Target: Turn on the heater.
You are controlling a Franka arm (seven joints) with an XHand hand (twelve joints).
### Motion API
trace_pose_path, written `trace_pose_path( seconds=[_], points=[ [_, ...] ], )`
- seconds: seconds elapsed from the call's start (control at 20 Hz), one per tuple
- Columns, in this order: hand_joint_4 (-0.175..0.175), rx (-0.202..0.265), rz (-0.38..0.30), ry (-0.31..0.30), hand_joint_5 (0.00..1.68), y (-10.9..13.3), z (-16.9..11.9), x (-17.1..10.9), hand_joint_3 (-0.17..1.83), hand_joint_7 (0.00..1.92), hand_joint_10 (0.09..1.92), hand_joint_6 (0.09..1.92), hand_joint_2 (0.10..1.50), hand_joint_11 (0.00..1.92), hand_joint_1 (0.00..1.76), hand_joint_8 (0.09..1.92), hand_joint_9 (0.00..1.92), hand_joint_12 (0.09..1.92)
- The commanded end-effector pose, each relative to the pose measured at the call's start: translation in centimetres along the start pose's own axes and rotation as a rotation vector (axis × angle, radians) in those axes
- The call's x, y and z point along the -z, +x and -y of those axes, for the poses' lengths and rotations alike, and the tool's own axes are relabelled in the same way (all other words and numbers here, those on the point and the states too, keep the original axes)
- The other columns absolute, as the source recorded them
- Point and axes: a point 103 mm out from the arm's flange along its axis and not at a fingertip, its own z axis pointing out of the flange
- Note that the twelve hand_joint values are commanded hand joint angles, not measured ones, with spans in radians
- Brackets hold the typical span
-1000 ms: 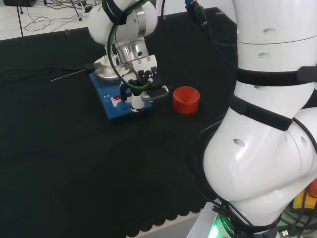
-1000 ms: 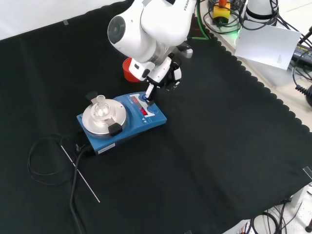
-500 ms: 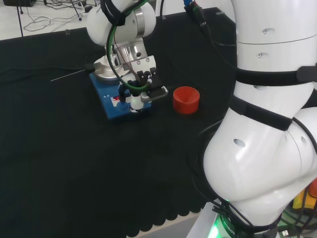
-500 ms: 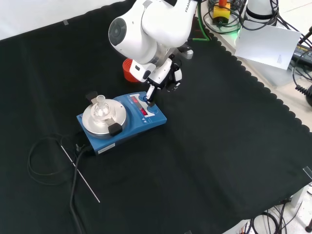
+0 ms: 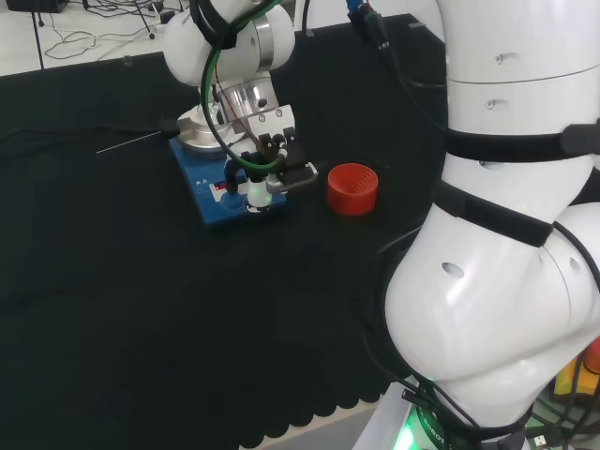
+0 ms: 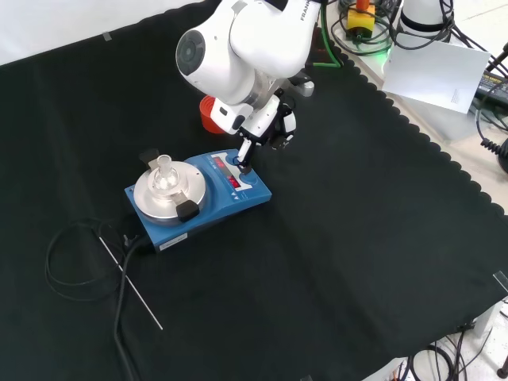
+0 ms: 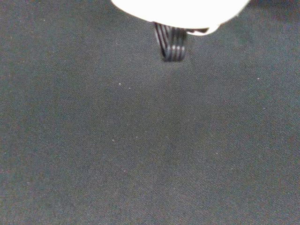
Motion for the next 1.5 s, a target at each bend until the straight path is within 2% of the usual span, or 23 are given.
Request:
trace_pose_path(
  seconds=[0.05,1.2,1.5],
  points=[
    [-0.057,-0.002,0.002,0.003,0.27,0.0,0.0,0.0,1.09,1.64,1.48,0.68,0.65,1.26,1.44,1.57,1.71,1.37],
    [-0.059,-0.015,0.012,0.013,0.28,0.1,-0.5,-0.7,1.09,1.64,1.48,0.69,0.65,1.26,1.44,1.57,1.71,1.37],
    [-0.059,-0.018,-0.001,-0.020,0.28,-0.2,0.4,0.8,1.09,1.64,1.48,0.69,0.65,1.26,1.44,1.57,1.71,1.37]
  ],
)
